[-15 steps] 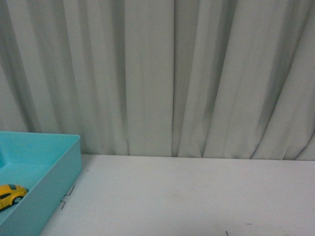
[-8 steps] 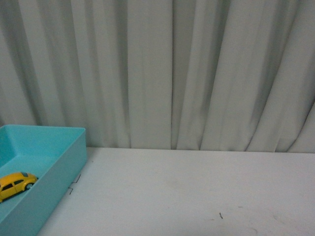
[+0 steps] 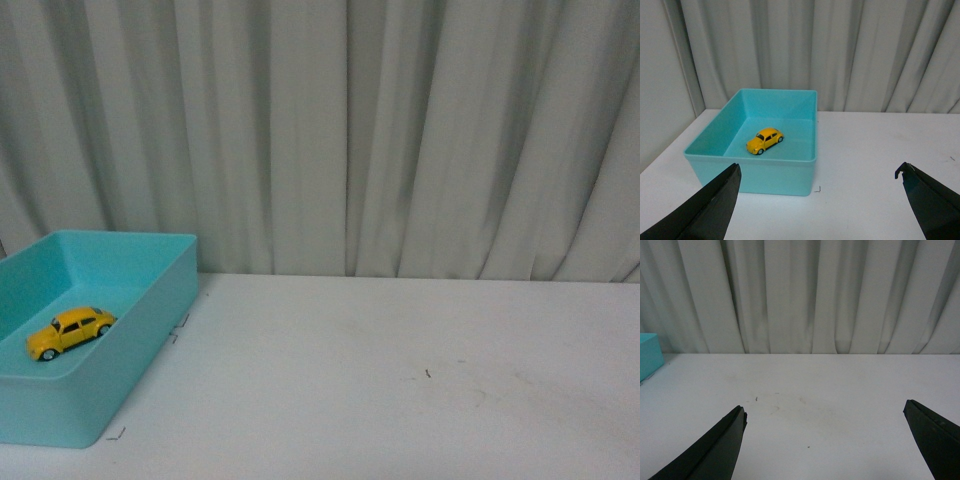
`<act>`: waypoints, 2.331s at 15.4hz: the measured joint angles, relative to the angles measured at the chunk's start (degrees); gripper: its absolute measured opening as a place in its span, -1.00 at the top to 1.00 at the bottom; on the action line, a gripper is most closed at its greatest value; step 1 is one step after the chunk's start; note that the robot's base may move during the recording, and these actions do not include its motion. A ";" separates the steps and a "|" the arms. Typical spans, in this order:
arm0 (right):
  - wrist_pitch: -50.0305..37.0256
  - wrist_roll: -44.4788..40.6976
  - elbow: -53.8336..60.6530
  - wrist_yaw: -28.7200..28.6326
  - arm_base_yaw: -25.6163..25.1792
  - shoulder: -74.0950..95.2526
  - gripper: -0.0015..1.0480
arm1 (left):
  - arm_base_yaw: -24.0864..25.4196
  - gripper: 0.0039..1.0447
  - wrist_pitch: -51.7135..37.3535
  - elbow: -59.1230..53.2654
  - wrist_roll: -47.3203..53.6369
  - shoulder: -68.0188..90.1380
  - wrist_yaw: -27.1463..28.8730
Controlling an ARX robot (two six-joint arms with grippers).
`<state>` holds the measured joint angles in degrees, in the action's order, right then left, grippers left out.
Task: Wind up and store yellow beetle toy
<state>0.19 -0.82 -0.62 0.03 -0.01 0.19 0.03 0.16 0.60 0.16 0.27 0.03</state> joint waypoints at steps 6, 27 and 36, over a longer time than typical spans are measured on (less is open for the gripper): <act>0.02 0.00 0.00 -0.02 0.00 0.00 -0.87 | 0.00 -0.88 0.02 0.00 0.02 0.00 0.00; 0.00 0.02 0.00 0.00 0.00 0.02 -0.87 | 0.00 -0.88 0.00 0.00 0.00 0.00 -0.04; 0.04 0.20 0.00 -0.04 0.00 0.02 -0.87 | 0.00 -0.88 0.04 0.00 -0.15 0.00 0.02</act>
<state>0.23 -0.62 -0.62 -0.01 -0.01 0.21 0.03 0.21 0.60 0.01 0.27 0.05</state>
